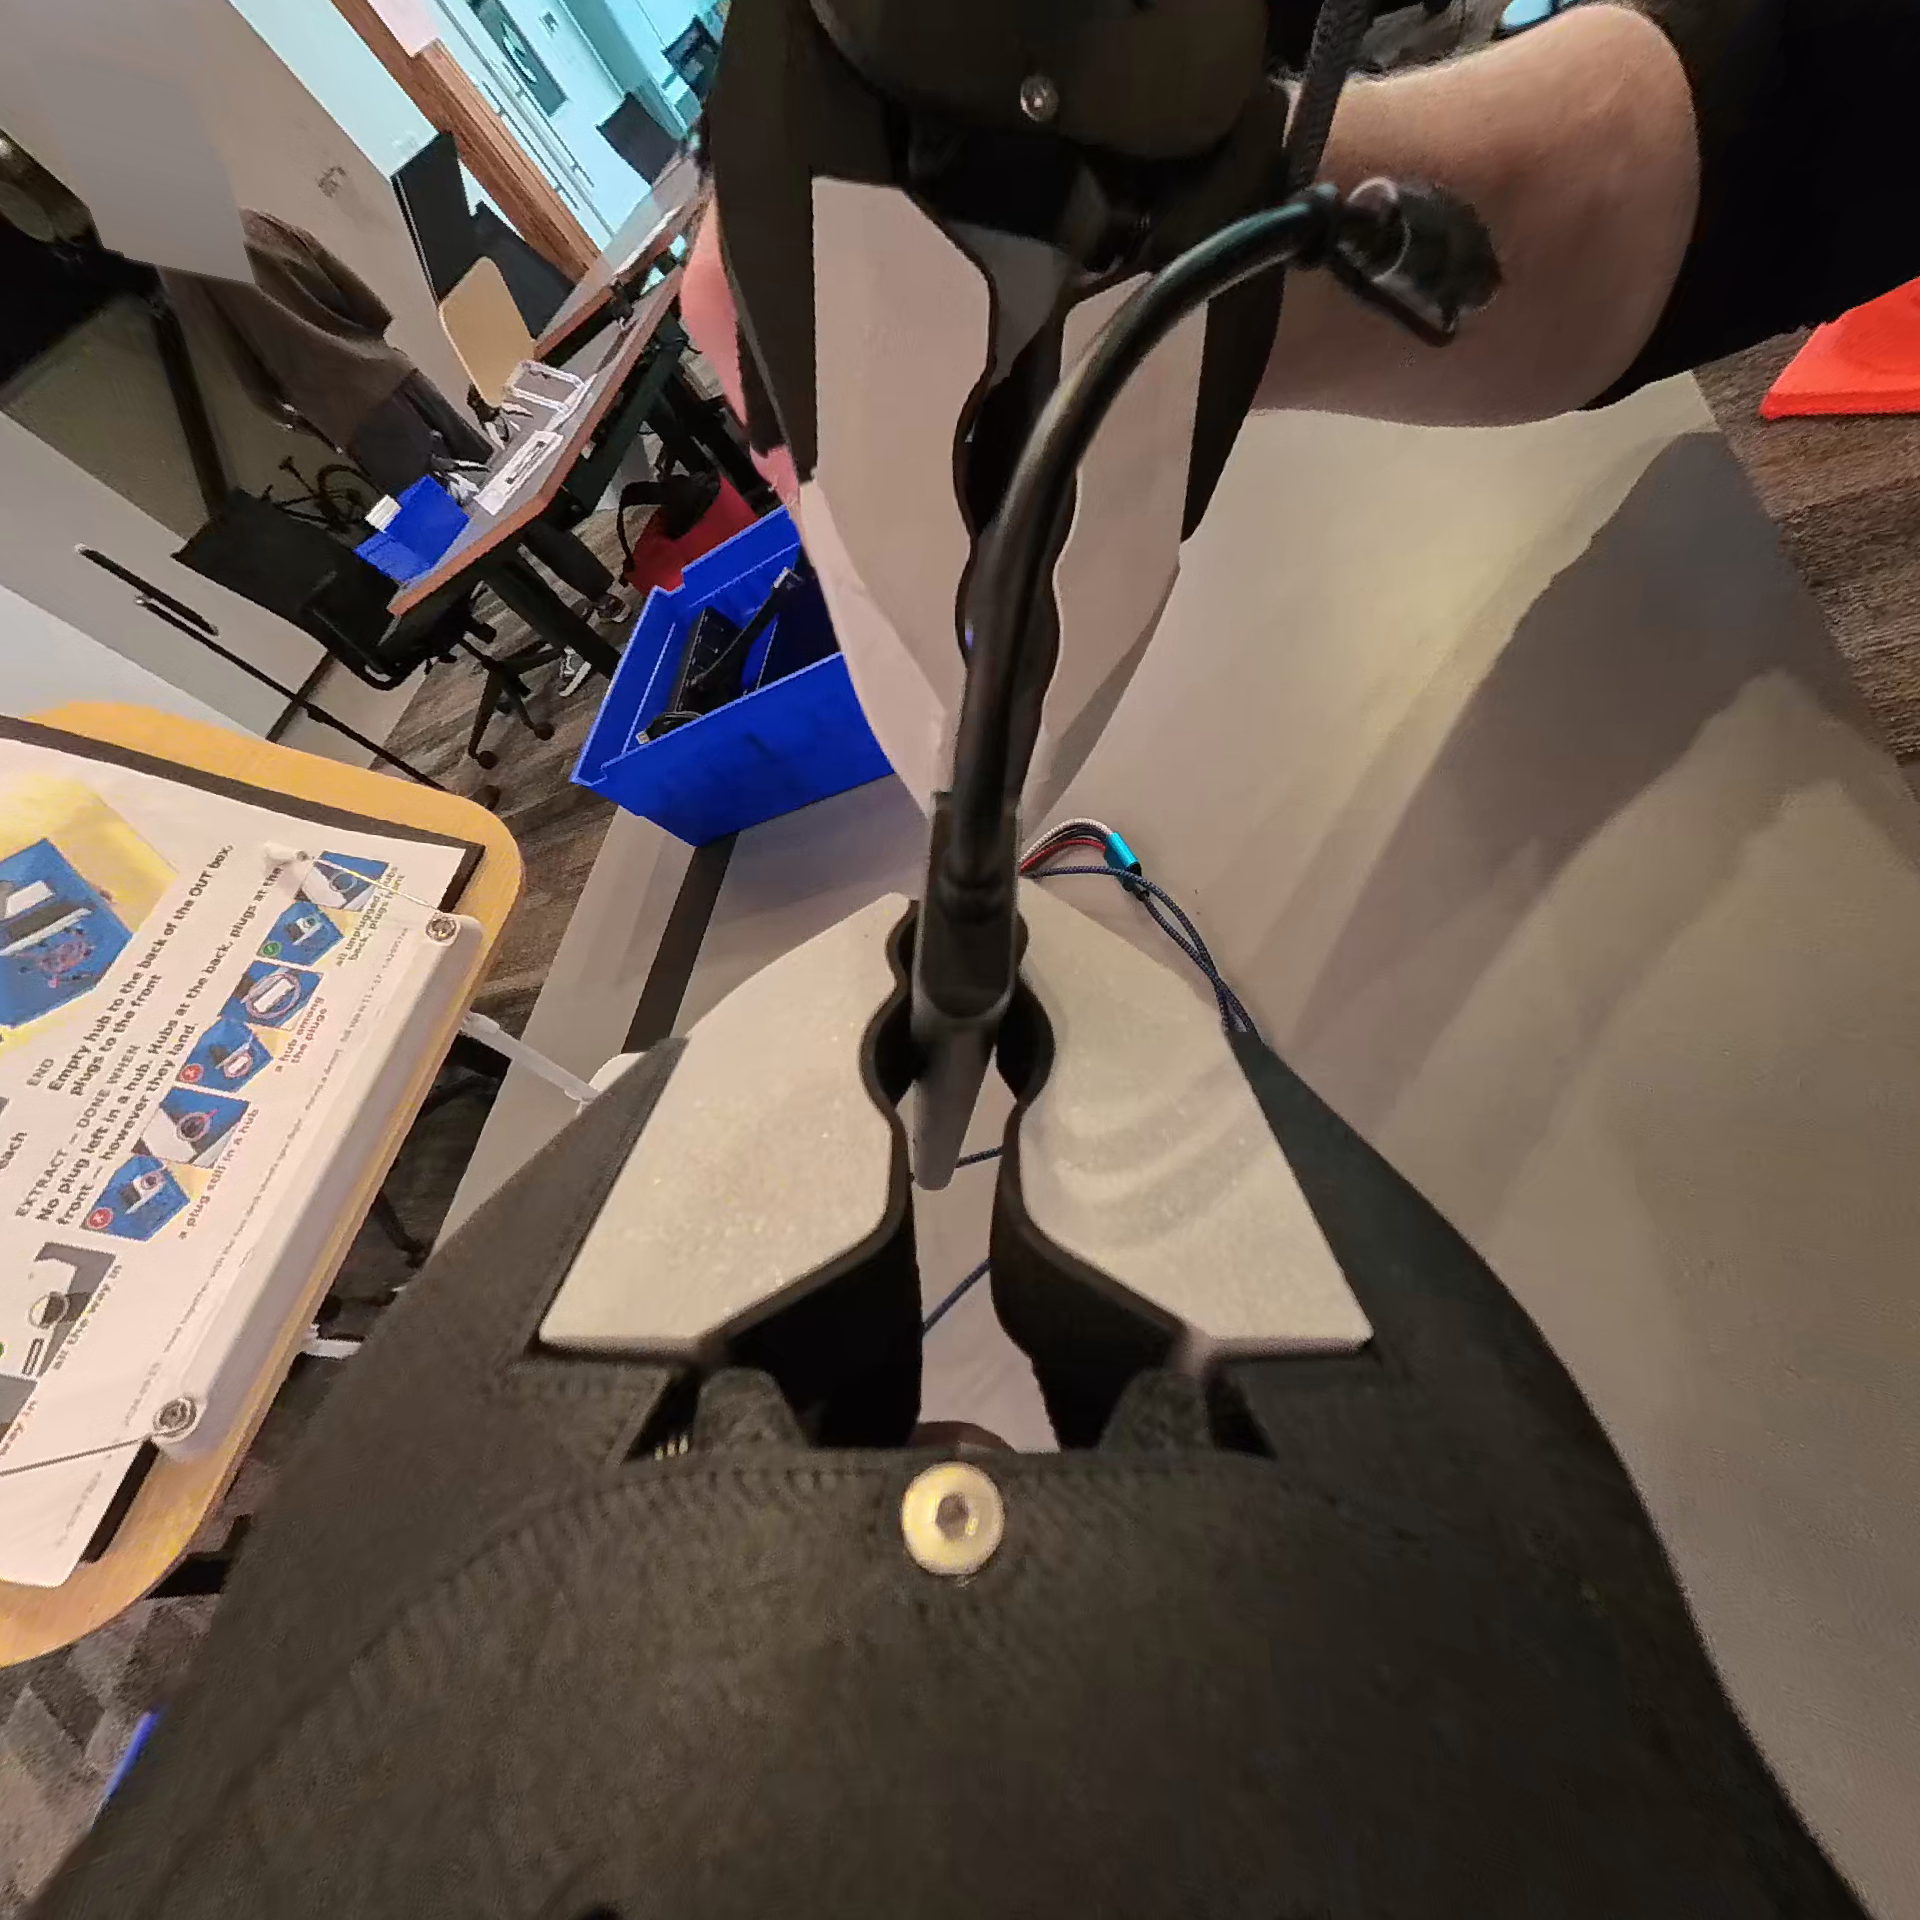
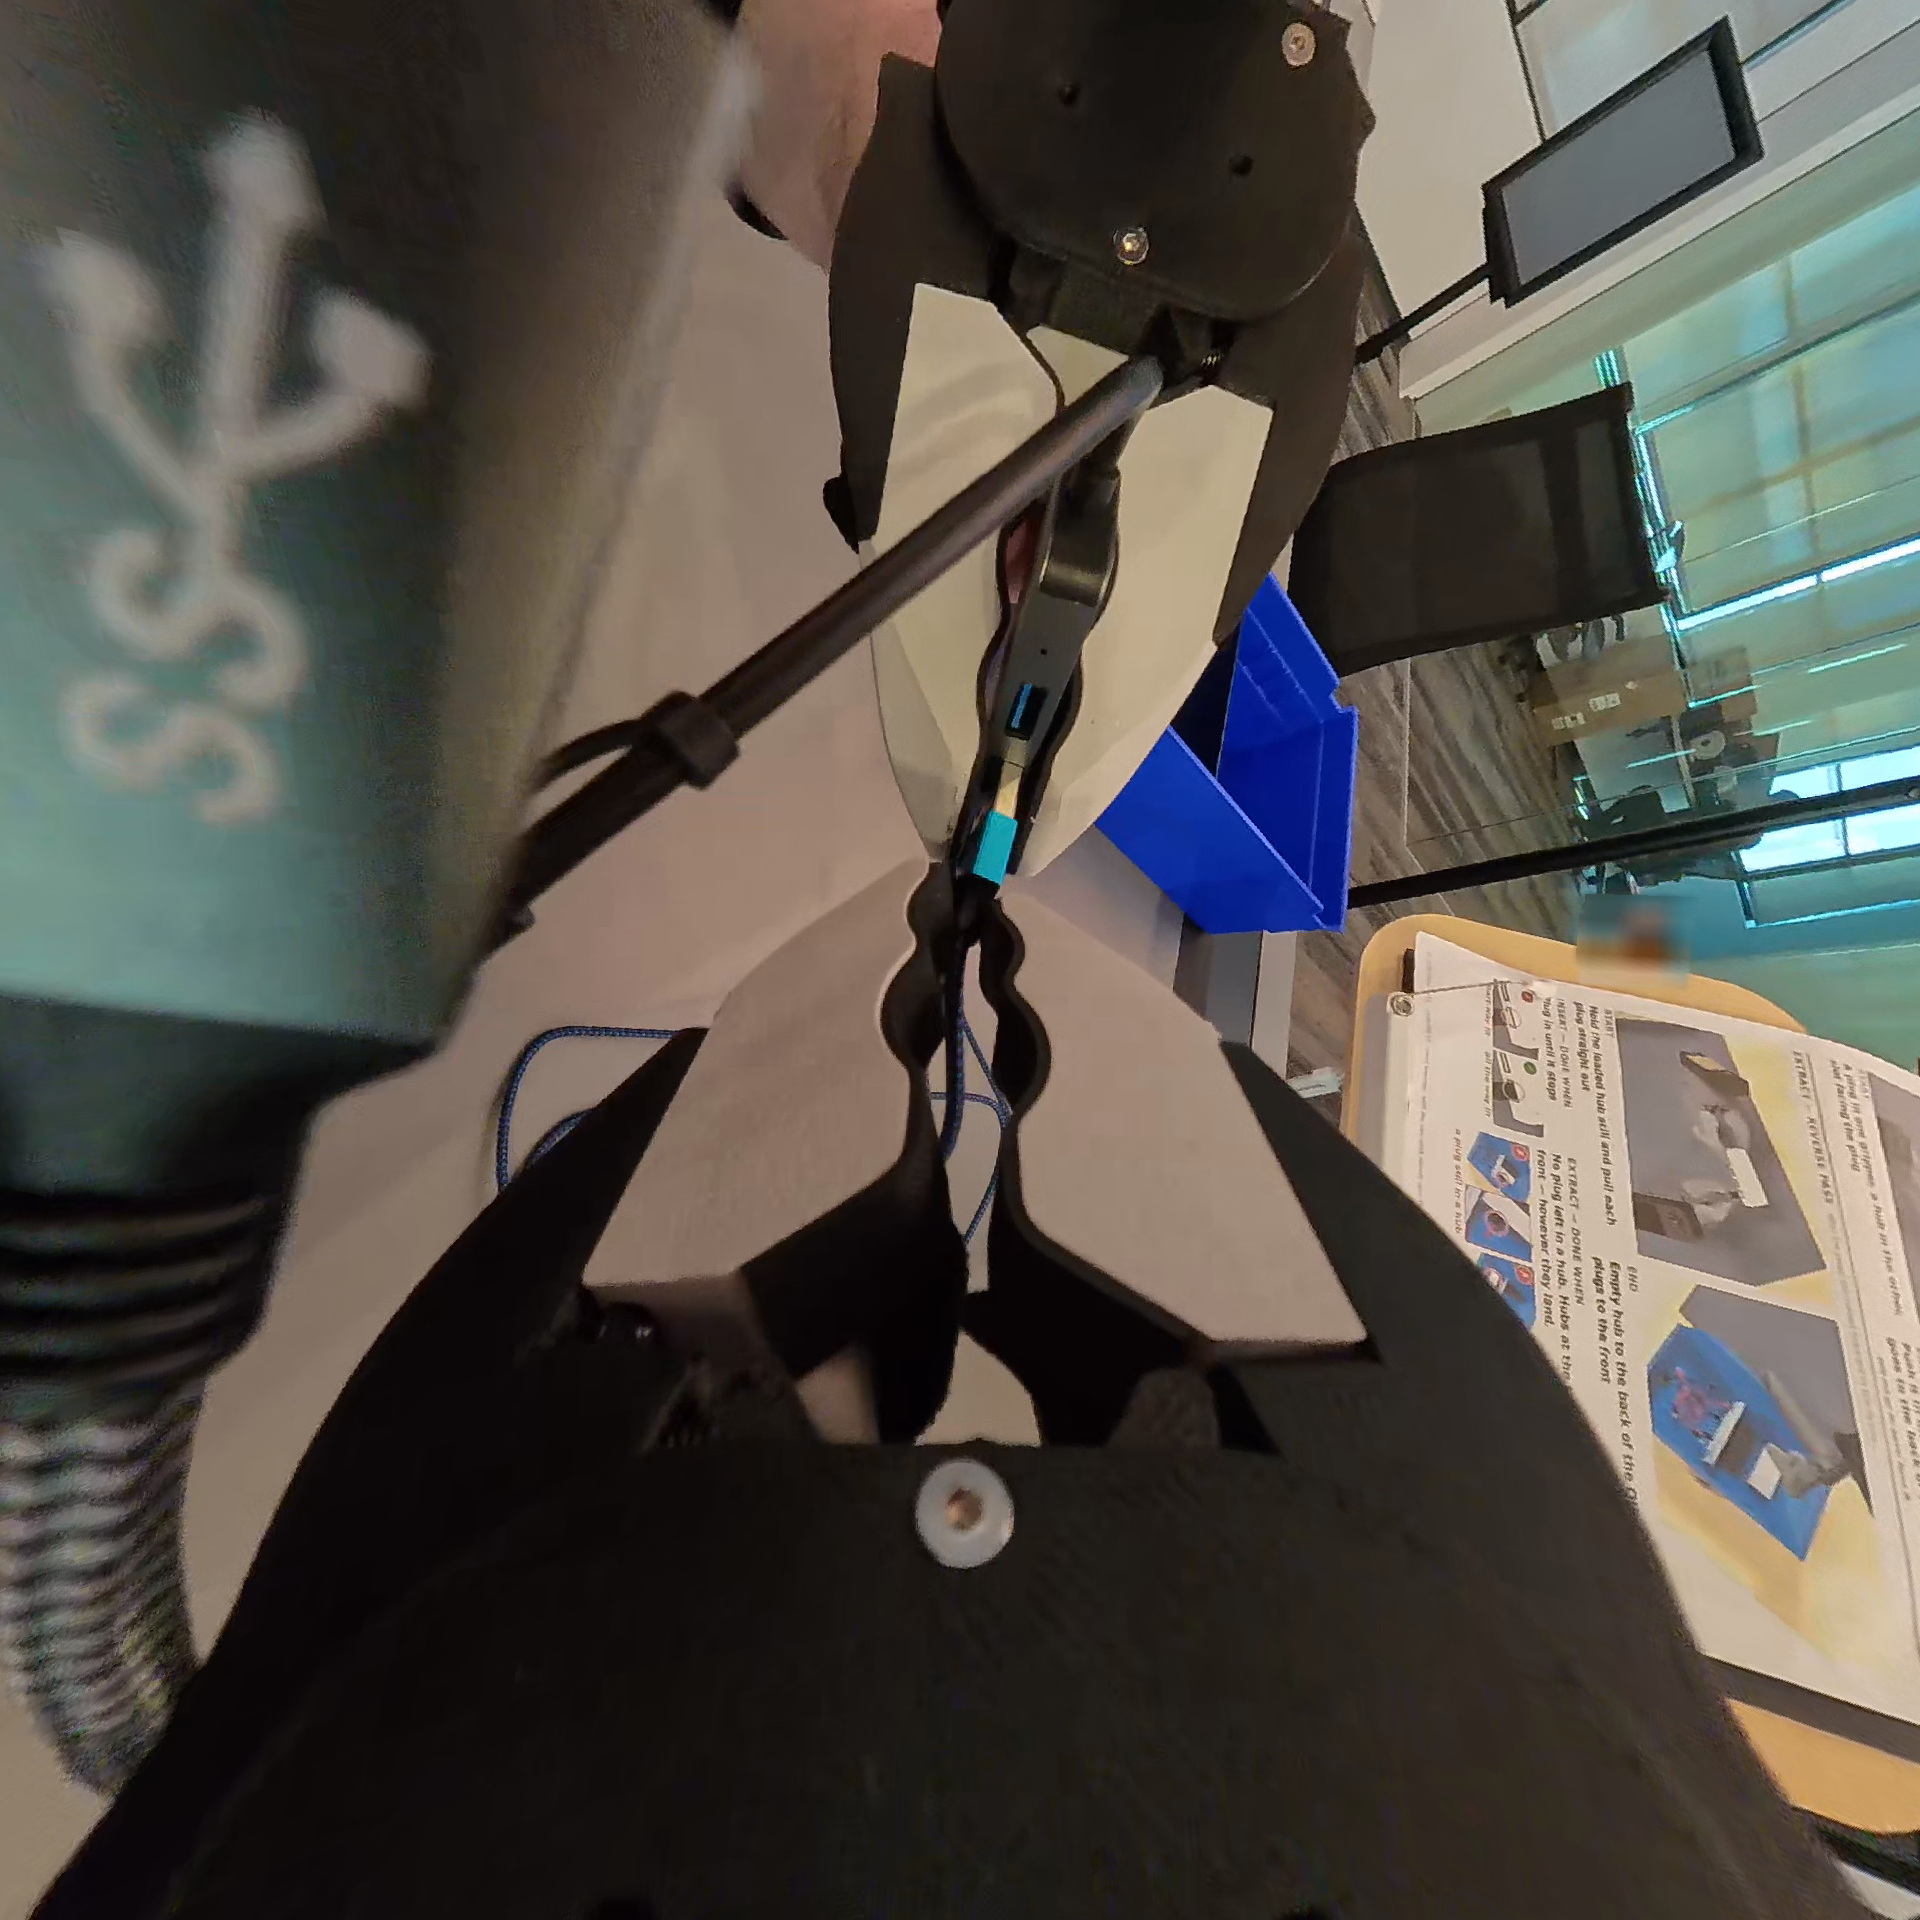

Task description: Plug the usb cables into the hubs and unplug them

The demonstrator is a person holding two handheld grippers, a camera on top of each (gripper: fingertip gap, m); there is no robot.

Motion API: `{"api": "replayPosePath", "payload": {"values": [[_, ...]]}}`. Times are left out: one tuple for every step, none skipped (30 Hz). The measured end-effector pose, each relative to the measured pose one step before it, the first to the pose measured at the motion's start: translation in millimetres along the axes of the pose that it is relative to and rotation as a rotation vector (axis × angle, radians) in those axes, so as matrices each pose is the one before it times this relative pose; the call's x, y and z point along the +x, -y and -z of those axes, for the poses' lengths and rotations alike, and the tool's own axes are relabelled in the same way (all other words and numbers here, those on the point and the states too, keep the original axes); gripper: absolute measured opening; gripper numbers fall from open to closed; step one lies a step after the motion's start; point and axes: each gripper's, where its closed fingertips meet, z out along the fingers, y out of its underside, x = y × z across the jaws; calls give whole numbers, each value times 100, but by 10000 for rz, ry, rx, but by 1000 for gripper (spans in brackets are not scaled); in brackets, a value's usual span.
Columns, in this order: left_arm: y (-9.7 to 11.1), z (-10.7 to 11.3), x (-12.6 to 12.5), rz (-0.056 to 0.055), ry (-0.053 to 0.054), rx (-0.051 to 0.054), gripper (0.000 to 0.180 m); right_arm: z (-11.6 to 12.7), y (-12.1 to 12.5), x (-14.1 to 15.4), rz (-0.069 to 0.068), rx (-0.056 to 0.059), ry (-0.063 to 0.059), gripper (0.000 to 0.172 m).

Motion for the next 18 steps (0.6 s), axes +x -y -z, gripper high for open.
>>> {"api": "replayPosePath", "payload": {"values": [[26, -23, 114, -3, -81, -5, 11, 33, 23, -90, 14, 20, 62, 4], [48, -21, 191, 51, -142, 31, 11, 54, 25, -118, 32, 6, 76, 4], [23, -21, 74, 2, -58, 16, 11, 58, 46, -82, 41, 15, 53, 4], [9, -26, 115, -19, -71, -15, 11, 39, 54, -100, 60, 8, 59, 4], [7, -35, 189, 4, -130, -21, 11, 26, 2, -131, 111, -39, 66, 4], [15, -18, 128, -20, -102, -13, 11, 24, -14, -67, 70, -36, 50, 4], [10, -8, 113, 4, -117, -7, 11, 36, 87, -89, 65, 26, 53, 5], [73, 13, 131, 68, -155, 39, 11, 35, 134, -164, 136, 41, 51, 5], [57, 15, 111, 17, -97, 32, 11, 22, 77, -95, 118, -28, 10, 5], [-23, -1, -49, -37, 31, -22, 11, -2, -10, 9, 11, -79, -24, 5], [-31, -4, -17, 42, -19, -29, 11, -27, -39, 19, -70, -72, -10, 4], [42, 12, 26, 29, -34, 35, 11, -18, -24, -8, -43, -32, -12, 3], [60, 21, -42, 10, 38, 48, 11, 1, -16, 74, -27, -9, -77, 3], [94, -1, -18, 12, 18, 47, 11, -9, -115, 111, -122, -66, -82, 4], [135, -64, 116, -10, -42, 27, 11, -49, -20, 7, -115, -40, -27, 5], [88, -84, 63, -91, 23, -21, 11, -47, 139, -71, -36, 29, -14, 6], [-46, -15, -73, -86, 90, -57, 11, -23, 42, -21, 2, -18, -74, 3], [84, 31, -49, 28, 29, 44, 11, 17, -1, 54, -2, -3, -119, 1]]}}
